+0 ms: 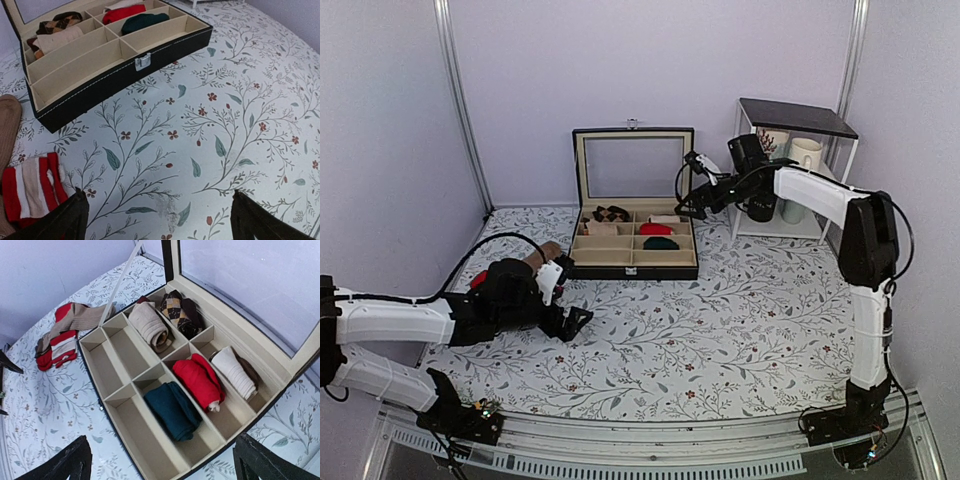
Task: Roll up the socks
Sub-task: Reset both arms
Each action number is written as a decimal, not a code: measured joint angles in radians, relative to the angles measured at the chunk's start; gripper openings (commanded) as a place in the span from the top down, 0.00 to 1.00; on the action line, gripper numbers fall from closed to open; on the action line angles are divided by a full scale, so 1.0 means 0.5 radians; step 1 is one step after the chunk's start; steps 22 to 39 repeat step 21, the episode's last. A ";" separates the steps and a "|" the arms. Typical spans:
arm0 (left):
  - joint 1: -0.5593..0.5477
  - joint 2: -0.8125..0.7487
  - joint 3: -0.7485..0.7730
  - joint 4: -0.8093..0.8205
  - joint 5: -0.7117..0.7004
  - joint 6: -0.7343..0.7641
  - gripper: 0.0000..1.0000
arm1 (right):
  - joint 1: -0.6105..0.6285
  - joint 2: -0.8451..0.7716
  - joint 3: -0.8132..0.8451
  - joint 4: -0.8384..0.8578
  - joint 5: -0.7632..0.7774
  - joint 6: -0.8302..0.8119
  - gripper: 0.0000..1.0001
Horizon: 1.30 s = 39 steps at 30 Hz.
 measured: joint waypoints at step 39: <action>0.098 -0.102 0.034 0.002 0.111 -0.045 0.01 | 0.027 -1.737 -2.544 0.722 0.306 1.044 0.00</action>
